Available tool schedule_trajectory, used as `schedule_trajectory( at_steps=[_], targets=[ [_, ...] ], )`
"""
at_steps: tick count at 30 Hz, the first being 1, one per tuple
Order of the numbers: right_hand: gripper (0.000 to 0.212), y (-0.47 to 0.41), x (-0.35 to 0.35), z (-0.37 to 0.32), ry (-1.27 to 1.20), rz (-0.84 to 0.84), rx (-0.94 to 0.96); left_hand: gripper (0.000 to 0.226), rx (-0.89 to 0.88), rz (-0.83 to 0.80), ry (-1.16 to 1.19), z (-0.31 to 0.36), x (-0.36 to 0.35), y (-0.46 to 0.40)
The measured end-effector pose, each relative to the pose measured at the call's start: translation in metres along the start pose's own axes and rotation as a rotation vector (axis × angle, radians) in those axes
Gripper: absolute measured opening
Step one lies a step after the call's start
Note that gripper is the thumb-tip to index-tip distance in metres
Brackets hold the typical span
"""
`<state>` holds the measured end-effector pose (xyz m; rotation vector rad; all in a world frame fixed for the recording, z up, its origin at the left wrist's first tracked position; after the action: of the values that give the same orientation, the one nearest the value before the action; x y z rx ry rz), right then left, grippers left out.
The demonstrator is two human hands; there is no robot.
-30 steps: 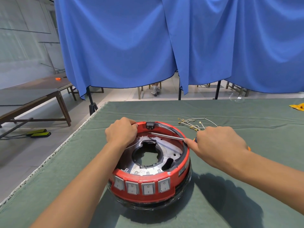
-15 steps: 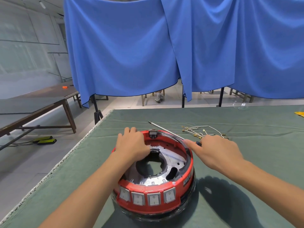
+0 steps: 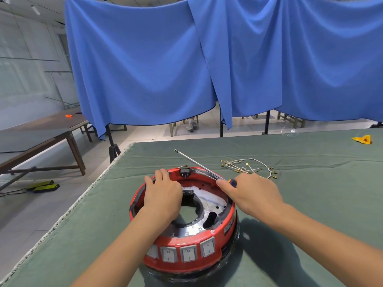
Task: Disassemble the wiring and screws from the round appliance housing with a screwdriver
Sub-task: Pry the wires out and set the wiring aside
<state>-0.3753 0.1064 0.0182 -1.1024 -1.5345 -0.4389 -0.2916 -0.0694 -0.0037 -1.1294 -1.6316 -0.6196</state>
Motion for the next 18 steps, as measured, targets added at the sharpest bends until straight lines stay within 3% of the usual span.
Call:
schedule_trajectory(
  at_steps=[3, 7, 11, 14, 18],
  targets=[
    [0.068, 0.001, 0.0, 0.003, -0.032, 0.016, -0.013, 0.022, 0.026, 0.032, 0.07, -0.001, 0.005, 0.002],
    [0.075, 0.002, 0.005, 0.007, -0.036, 0.035, -0.016, 0.019, 0.109, 0.126, 0.346, -0.018, 0.023, 0.006],
    [0.054, -0.006, 0.013, 0.009, -0.191, 0.042, -0.021, 0.019, 0.151, 0.314, 0.827, -0.036, 0.051, 0.009],
    [0.039, -0.015, 0.013, 0.007, -0.29, 0.045, -0.046, 0.007, 0.11, 0.265, 1.126, -0.039, 0.063, -0.014],
    [0.026, -0.029, 0.0, 0.003, -0.249, 0.027, -0.069, 0.013, 0.087, 0.208, 1.172, -0.041, 0.057, -0.069]
  ],
)
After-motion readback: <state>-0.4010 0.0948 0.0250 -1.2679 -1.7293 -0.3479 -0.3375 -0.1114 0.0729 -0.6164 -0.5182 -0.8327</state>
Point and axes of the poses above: each hand's wrist, its own y-axis away from the middle knuckle, its own x-axis out of the back of the hand, z = x × y, the point moved 8 cm from there along -y, towards the middle knuckle, and after that the axes turned 1 degree about -y, right-handed, at the moved point
